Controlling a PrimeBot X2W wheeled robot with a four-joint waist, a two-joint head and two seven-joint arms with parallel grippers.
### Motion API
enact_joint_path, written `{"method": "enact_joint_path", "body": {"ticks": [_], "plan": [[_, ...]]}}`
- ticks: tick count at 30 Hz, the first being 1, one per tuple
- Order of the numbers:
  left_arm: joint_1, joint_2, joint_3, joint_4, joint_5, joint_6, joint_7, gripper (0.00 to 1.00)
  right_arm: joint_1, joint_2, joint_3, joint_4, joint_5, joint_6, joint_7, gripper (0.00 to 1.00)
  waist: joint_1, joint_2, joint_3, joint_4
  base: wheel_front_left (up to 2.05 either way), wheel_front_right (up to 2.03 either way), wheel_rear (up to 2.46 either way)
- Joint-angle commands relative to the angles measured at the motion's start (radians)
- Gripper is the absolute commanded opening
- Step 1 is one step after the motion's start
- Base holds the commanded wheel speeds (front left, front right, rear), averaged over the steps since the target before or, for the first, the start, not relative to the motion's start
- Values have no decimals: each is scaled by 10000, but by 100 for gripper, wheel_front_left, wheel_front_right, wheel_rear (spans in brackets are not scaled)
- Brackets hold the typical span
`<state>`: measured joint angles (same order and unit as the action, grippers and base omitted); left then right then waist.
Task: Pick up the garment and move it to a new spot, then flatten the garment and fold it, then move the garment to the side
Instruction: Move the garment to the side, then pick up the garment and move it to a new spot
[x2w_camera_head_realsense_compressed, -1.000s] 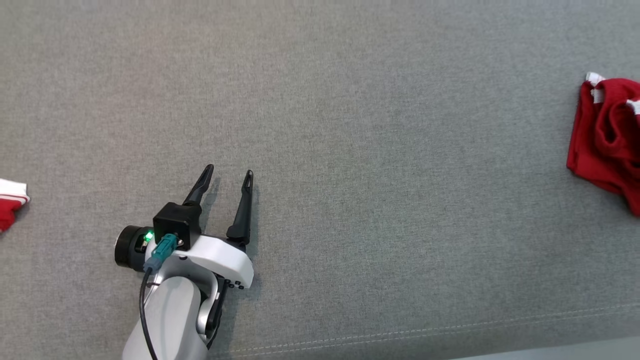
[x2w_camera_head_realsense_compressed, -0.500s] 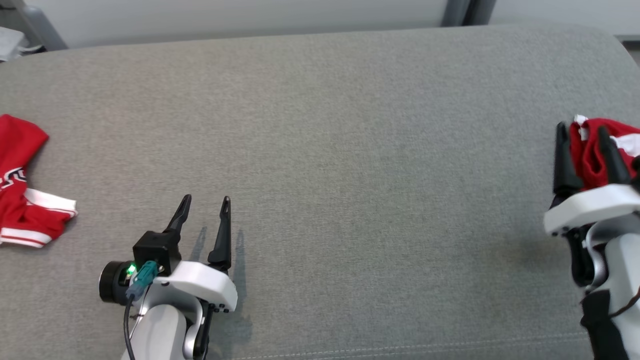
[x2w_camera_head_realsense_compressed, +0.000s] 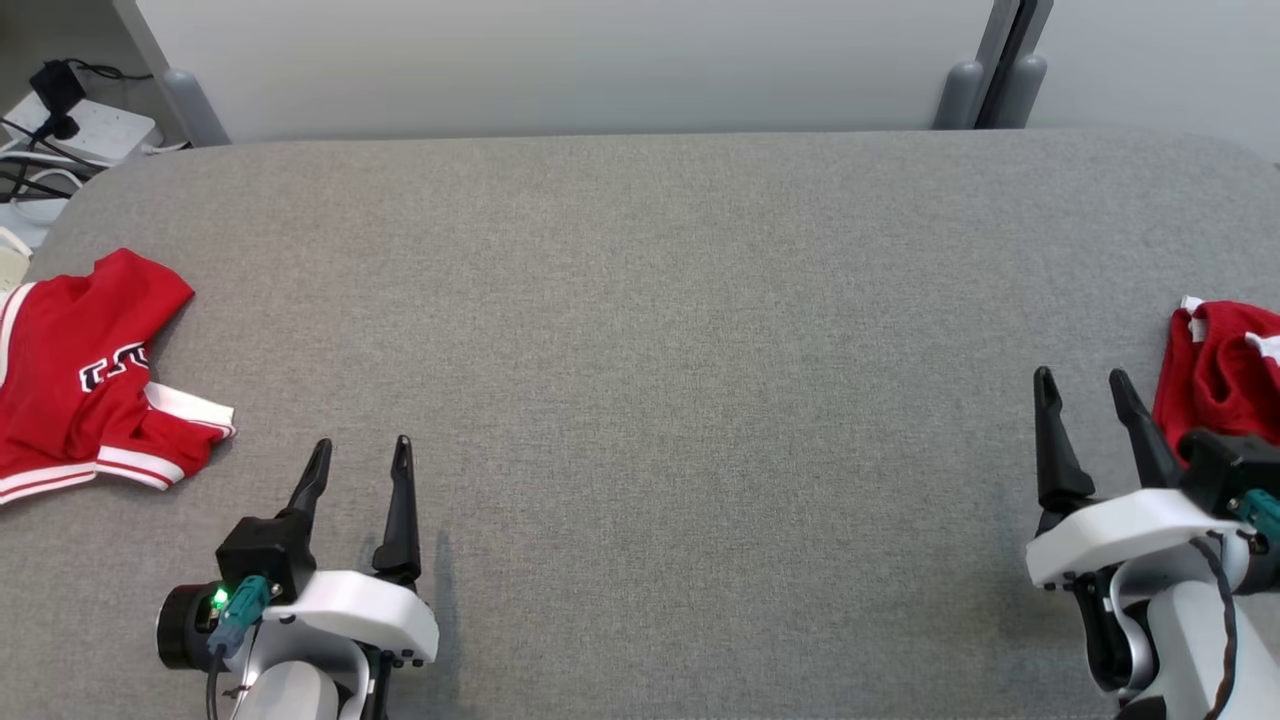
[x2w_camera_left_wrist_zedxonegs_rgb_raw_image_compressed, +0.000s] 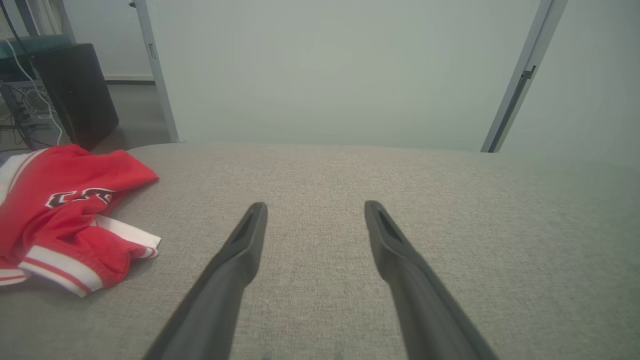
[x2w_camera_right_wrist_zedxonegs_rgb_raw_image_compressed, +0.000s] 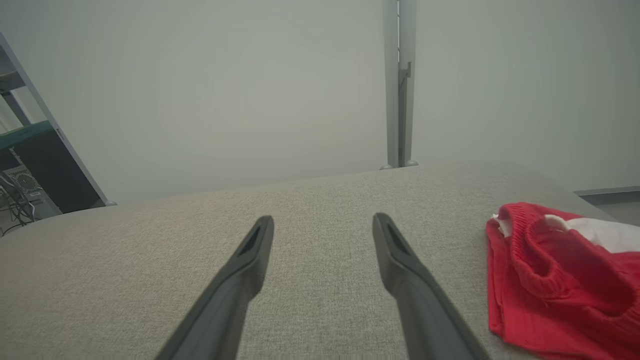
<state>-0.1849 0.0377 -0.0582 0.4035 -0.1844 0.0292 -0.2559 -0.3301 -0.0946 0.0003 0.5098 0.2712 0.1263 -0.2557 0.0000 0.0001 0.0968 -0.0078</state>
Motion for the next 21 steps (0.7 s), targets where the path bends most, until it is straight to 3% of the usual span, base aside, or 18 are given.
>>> {"method": "enact_joint_path", "body": {"ticks": [1,13,21], "plan": [[-53,125,399,-353,77,139,-59,100,48,-5,230,-325,-130,44,-61,100,0,-1,-66,8,0,0,0],[216,125,628,-503,120,165,-59,100,346,178,218,-383,-237,44,-61,100,0,-1,-182,90,0,0,0],[194,125,704,-452,-54,226,-59,100,313,178,558,-429,-133,44,-61,100,0,-1,-128,833,0,0,0]]}}
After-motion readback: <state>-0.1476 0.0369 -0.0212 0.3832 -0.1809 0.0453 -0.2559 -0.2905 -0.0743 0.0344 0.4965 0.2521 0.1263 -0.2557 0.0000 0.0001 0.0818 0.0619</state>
